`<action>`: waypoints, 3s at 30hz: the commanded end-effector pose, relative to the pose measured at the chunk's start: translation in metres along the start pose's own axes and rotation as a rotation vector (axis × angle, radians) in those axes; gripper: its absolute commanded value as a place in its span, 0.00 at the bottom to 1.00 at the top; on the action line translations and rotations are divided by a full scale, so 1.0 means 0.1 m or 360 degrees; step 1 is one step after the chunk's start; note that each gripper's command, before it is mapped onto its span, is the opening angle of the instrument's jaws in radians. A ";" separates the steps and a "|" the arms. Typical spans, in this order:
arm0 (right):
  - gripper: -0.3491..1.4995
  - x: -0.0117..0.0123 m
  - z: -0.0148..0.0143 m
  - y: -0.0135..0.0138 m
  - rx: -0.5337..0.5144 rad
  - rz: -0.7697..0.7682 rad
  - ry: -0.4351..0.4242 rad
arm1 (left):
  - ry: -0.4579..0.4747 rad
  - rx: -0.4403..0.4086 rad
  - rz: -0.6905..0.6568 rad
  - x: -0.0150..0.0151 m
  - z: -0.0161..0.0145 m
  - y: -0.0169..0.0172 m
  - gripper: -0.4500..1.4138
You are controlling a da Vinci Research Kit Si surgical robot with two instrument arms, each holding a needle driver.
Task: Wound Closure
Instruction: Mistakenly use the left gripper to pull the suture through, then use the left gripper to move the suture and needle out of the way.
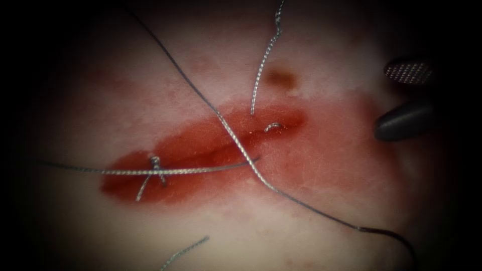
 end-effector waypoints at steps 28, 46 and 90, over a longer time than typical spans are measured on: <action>0.85 0.016 0.010 -0.004 -0.0020 0.0000 0.0021 | 0.0949 0.1368 0.1186 0.136 -0.054 -0.422 0.59; 0.85 0.017 0.017 -0.007 -0.0007 0.0005 0.0024 | 0.0744 0.1575 0.1487 0.143 -0.059 -0.532 0.75; 0.87 0.017 0.021 -0.010 0.0013 0.0005 0.0026 | 0.0126 0.1316 0.1793 0.123 -0.019 -0.672 0.91</action>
